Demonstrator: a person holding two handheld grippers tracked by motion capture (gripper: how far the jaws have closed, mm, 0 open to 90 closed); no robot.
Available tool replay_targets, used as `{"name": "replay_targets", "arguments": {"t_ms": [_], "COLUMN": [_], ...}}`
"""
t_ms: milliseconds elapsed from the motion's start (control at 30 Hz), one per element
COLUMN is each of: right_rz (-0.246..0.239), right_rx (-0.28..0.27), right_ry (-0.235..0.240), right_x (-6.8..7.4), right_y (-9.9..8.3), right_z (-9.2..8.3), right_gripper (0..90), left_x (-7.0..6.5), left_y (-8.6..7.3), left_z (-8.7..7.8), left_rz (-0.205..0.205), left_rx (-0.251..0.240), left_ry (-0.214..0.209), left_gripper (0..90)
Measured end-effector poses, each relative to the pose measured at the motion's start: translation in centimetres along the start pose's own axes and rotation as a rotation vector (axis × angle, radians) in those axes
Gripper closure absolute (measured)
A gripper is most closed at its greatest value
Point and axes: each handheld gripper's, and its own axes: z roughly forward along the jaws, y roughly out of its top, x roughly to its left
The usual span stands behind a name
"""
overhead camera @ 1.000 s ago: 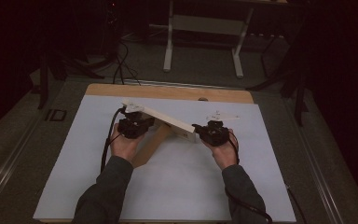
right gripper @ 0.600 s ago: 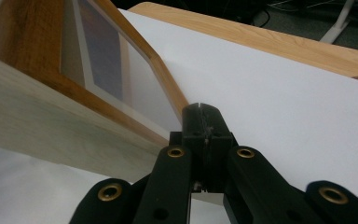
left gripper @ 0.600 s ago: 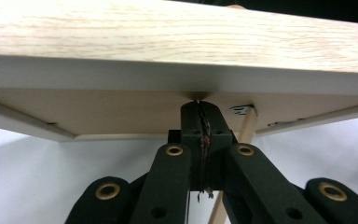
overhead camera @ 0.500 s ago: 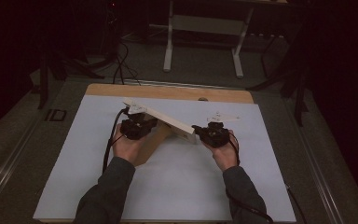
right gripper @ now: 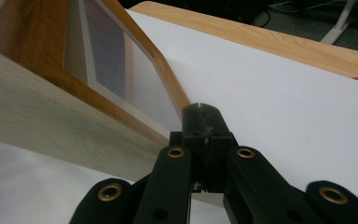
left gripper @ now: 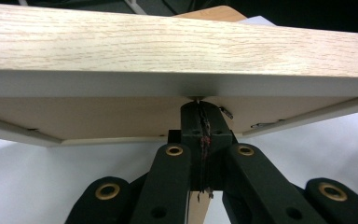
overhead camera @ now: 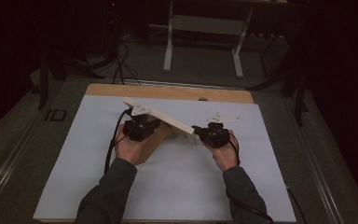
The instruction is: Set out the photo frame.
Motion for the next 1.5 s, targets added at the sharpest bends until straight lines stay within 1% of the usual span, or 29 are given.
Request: {"name": "replay_targets", "arguments": {"t_ms": [200,300,367,667,900,1133,1500], "right_rz": [-0.004,-0.005,-0.008,-0.016,-0.02,-0.031,-0.047], "right_rx": [-0.003,-0.002,-0.002,-0.001,0.002,-0.001,0.0], "right_ry": [0.002,0.004,0.007,0.011,0.011,0.021,0.055], "right_x": [0.0,0.1,0.1,0.3,0.4,0.7,1.2], "right_y": [0.0,-0.1,-0.1,-0.2,-0.2,-0.2,-0.1], "right_z": [0.0,-0.1,-0.1,-0.2,-0.3,-0.3,-0.3], "right_gripper": [89.7,89.7,89.7,89.7,89.7,89.8,89.7], "left_x": [-0.4,-0.5,-0.5,-0.9,-1.0,-1.1,-1.1], "left_y": [0.0,0.1,0.1,0.2,0.3,0.3,0.3], "left_z": [0.0,0.0,0.0,0.1,0.2,0.3,0.6], "left_rz": [0.009,0.013,0.011,0.025,0.027,0.025,0.026], "left_rx": [-0.002,-0.003,-0.006,-0.002,0.0,0.0,0.005], "left_ry": [-0.006,-0.003,-0.008,-0.025,-0.024,-0.019,-0.018], "left_gripper": [90.0,90.0,90.0,90.0,90.0,90.0,90.0]}}
